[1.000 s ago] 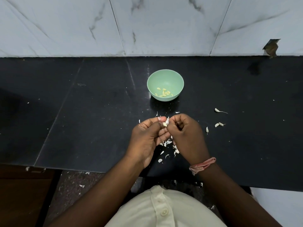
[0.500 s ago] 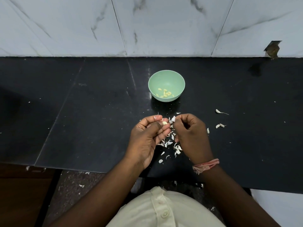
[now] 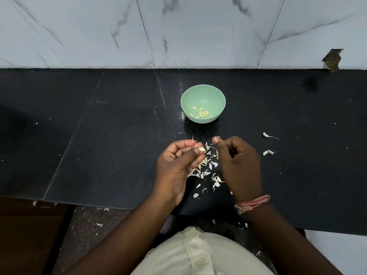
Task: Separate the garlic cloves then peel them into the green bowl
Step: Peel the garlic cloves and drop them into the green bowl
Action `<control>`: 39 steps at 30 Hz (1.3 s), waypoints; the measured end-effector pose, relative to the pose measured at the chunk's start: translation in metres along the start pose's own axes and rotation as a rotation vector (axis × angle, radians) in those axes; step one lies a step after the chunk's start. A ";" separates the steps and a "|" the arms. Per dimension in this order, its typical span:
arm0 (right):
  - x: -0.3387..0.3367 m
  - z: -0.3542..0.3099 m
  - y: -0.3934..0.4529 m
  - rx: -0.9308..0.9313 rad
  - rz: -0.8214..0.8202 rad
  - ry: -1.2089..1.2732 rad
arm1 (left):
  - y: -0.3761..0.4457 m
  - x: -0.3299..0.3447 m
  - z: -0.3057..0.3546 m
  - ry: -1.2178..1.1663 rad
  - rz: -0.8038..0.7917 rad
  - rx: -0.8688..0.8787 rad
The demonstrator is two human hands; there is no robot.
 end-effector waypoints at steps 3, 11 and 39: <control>0.003 0.002 0.000 -0.021 -0.055 0.057 | 0.000 -0.001 0.000 -0.029 -0.011 0.003; 0.003 -0.016 -0.009 -0.231 -0.072 0.041 | 0.002 0.000 0.001 -0.119 -0.012 -0.011; 0.007 -0.019 -0.009 -0.032 -0.191 0.090 | -0.001 0.000 0.006 0.021 -0.085 0.042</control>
Point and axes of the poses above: each hand's wrist, its own y-axis towards the middle knuckle, its own x-axis out of the palm, z = x × y, the point moved 3 cm from there along y, towards the middle knuckle, and after that the axes turned 2 degrees about -z, right-handed, at the moved point
